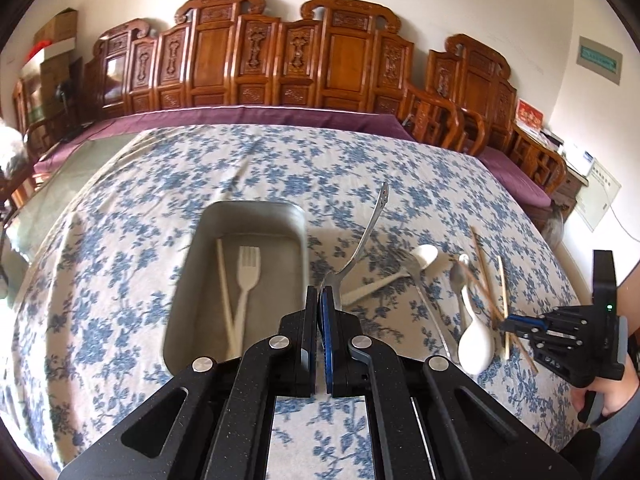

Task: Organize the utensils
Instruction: 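Lower the metal fork into the tray and open the left tool while the right tool holds the chopstick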

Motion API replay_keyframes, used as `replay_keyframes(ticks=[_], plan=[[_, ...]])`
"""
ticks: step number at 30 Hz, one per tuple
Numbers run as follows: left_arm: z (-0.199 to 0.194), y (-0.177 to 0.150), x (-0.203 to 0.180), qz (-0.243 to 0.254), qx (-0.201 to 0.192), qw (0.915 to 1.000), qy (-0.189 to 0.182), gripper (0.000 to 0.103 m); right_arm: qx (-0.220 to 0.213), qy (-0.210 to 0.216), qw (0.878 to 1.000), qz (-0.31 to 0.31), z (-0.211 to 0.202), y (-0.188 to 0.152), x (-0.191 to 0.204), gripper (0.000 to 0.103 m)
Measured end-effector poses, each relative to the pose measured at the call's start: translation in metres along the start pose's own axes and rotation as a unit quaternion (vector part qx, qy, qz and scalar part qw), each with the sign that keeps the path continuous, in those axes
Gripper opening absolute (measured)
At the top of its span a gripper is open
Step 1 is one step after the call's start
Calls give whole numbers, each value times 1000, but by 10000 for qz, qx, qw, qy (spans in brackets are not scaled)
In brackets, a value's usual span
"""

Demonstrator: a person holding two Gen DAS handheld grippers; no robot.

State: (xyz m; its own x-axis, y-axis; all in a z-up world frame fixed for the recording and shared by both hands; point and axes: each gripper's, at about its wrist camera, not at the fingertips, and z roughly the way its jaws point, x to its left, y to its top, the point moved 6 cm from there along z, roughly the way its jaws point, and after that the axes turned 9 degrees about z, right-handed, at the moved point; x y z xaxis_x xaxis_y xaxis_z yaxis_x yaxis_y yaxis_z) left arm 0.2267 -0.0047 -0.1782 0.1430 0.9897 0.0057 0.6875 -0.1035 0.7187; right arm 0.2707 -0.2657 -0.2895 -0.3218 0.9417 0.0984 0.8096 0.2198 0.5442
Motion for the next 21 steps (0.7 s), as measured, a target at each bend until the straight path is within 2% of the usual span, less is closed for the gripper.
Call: replay_keyframes(ticks=[9,15,21], plan=[[-4,-11,39,-226,98,9986,462,1,-276,53,9996,96,-12,9,13,6],[13,-21,57,-205,350,9955,858,1,-355,95,9992,130,-14,12,19,6],[28,-29,68,-280,559,9929,1014,1,-290,124,9995,80,-11,9,25,6]])
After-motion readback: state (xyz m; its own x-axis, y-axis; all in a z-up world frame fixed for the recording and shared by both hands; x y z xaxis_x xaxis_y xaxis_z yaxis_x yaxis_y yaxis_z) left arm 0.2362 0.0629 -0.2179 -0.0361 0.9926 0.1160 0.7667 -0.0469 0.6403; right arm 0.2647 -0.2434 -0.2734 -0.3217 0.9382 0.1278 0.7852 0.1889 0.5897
